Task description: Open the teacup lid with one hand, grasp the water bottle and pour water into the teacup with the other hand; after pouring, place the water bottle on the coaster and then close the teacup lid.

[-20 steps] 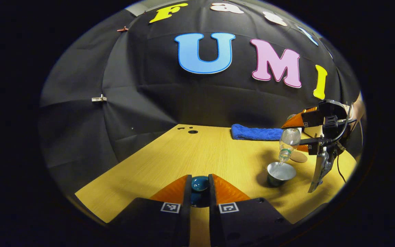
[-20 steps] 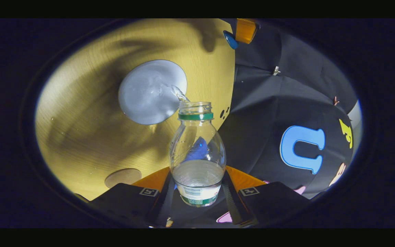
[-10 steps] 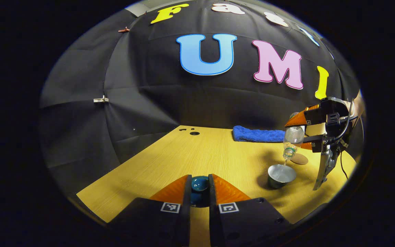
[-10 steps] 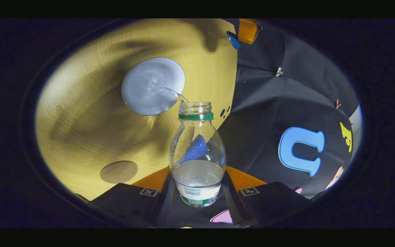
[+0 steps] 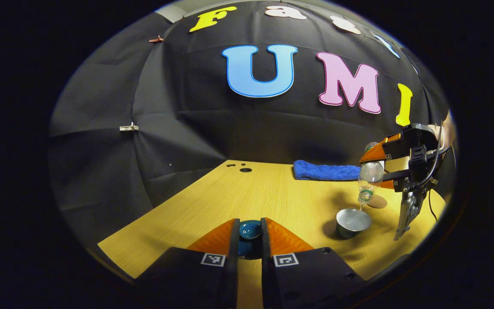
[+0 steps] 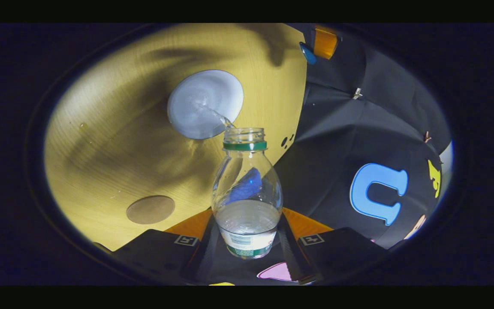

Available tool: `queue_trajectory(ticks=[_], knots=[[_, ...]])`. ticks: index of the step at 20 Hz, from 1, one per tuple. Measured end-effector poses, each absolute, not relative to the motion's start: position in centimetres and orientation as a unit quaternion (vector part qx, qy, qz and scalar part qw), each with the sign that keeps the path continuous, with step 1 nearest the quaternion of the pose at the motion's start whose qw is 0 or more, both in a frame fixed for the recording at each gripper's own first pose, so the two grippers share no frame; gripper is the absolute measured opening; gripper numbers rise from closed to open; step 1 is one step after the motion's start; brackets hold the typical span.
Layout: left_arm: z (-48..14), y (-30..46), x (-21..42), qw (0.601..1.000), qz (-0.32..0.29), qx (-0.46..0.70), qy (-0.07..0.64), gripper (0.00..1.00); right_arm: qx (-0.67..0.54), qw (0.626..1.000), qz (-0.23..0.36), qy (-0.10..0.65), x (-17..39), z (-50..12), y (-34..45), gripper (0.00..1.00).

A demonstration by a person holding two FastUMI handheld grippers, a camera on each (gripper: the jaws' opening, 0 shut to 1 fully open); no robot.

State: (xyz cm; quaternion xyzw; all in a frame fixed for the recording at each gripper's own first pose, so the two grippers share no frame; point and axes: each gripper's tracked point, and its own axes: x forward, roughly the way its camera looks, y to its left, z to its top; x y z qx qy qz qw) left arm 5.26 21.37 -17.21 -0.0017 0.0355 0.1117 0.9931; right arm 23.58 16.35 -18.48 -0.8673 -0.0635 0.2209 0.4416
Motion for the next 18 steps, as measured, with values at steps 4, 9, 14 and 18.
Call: queue_trajectory(ticks=[4,9,14,18], knots=[[-17.7,21.4,5.0,0.993,0.111,0.001,0.041,0.27,-0.873,0.430,0.224,-0.058,23.5,-19.0,16.3,0.70],[-17.9,21.8,4.5,0.992,0.117,-0.006,0.041,0.27,-0.879,0.416,0.226,-0.050,23.8,-19.4,16.2,0.70],[-18.2,22.2,4.4,0.992,0.122,-0.012,0.044,0.27,-0.883,0.407,0.228,-0.046,23.6,-19.8,16.3,0.70],[-18.1,22.4,4.3,0.991,0.125,-0.016,0.043,0.27,-0.884,0.406,0.227,-0.046,23.4,-20.0,16.4,0.70]])
